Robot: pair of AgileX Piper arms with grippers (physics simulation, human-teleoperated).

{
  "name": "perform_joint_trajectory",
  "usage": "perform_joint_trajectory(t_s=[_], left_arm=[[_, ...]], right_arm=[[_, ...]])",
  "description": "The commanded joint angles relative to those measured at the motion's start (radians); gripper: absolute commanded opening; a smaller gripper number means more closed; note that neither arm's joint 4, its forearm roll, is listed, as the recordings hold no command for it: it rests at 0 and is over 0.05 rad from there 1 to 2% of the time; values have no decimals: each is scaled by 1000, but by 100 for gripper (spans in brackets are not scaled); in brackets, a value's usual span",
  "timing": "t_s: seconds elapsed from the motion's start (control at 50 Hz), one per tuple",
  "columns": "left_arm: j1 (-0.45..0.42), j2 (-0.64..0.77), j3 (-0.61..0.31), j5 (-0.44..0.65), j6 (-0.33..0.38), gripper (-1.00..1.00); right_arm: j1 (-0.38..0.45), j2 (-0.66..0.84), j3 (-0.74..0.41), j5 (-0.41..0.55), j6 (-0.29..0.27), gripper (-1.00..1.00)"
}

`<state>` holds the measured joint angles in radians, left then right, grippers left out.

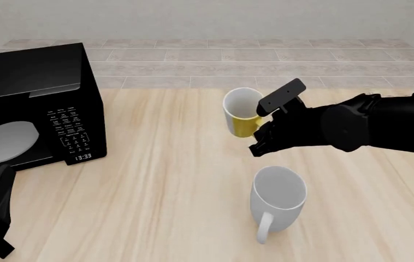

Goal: Put the yellow and white mug to the front of the white mug.

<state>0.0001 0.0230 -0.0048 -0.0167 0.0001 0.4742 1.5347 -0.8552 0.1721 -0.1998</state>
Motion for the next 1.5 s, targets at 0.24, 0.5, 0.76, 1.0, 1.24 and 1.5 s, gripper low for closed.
perform_joint_trajectory(t_s=[0.24,0.5,0.76,1.0,1.24,1.5], left_arm=[[0,0,0,0,0,100],[0,0,0,0,0,100],[0,0,0,0,0,100],[0,0,0,0,0,100],[0,0,0,0,0,100],[0,0,0,0,0,100]], right_arm=[[-74,67,-6,-37,22,-100],[-117,133,-32,-58,5,-100],[-152,213,-38,-99,16,-100],[-183,273,-53,-125,23,-100],[-195,313,-44,-153,28,-100],[-207,347,-46,-167,36,-100]])
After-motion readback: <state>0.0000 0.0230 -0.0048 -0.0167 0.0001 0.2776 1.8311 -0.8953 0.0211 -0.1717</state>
